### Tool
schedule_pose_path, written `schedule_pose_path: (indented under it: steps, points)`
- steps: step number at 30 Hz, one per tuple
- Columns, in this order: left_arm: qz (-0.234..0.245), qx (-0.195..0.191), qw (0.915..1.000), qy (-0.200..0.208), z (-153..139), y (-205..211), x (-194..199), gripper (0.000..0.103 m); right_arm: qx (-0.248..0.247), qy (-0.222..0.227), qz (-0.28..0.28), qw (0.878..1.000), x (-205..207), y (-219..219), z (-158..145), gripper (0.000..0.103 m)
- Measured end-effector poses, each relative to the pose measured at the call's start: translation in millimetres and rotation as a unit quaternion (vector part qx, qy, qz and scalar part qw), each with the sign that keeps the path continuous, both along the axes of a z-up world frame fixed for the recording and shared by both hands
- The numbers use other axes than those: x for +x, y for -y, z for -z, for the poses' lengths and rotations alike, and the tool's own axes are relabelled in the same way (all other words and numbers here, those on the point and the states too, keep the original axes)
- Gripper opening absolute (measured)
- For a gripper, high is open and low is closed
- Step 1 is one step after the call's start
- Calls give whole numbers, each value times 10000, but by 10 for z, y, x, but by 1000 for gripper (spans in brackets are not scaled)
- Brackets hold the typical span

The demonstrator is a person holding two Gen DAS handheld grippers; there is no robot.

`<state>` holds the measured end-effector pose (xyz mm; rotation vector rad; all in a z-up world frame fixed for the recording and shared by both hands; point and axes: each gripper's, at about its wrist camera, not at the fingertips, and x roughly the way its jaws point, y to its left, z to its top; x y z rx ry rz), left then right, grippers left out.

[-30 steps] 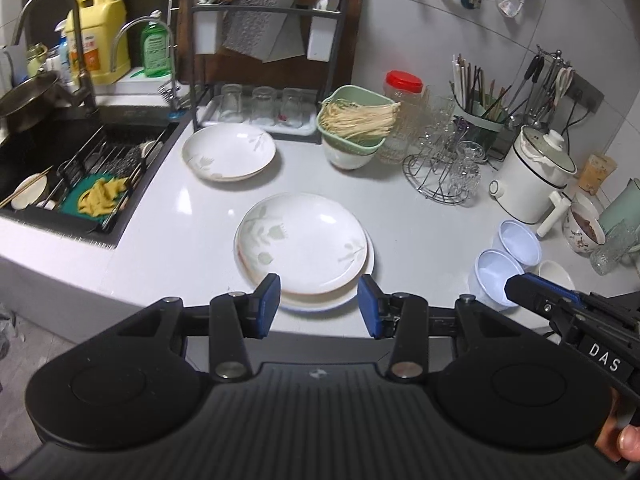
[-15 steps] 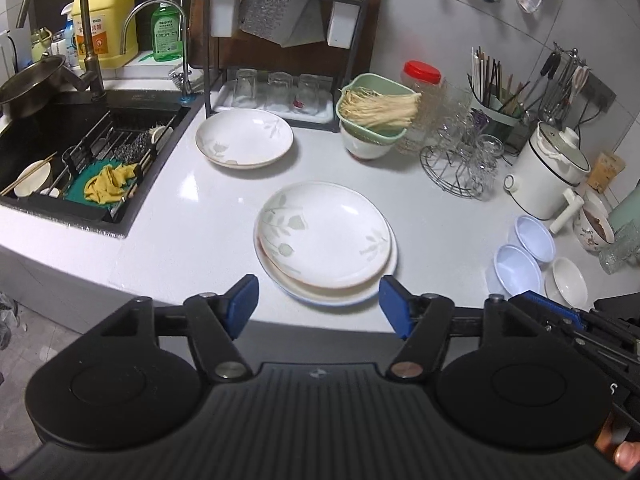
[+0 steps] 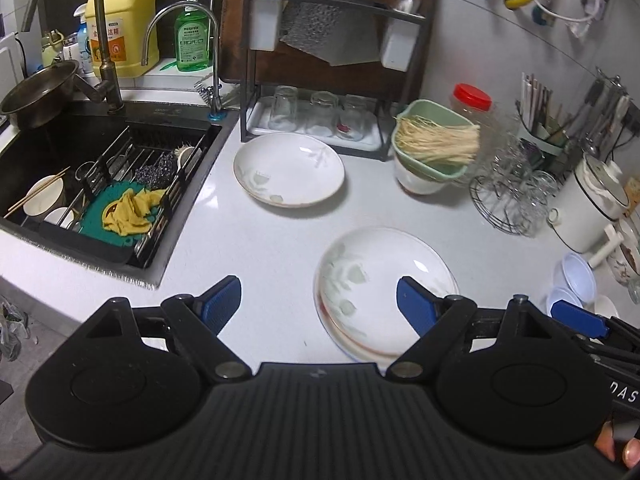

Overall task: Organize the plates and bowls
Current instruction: 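Move both grippers to the second leaf-pattern plate beside the glass rack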

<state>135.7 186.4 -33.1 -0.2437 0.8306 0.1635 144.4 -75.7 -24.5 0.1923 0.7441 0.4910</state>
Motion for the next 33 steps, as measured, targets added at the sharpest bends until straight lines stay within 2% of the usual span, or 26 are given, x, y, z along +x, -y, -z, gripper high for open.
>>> schedule_pose_path:
  steps: [13, 25, 30, 32, 33]
  points:
    - [55, -454, 9988, -194, 448, -868, 911, 88, -328, -331, 134, 9988, 783, -672, 211, 78]
    - [168, -525, 9974, -472, 790, -1765, 1424, 88, -422, -664, 356, 9963, 1398, -1471, 494, 77]
    - [232, -591, 9968, -486, 913, -2037, 1658, 88, -535, -748, 474, 9946, 1651, -1740, 618, 73]
    - [283, -642, 9963, -489, 957, -2108, 1761, 88, -582, -856, 519, 9933, 1741, -1805, 667, 64]
    - [324, -689, 9960, -473, 974, -2134, 1813, 88, -584, -900, 541, 9927, 1782, -1829, 689, 62]
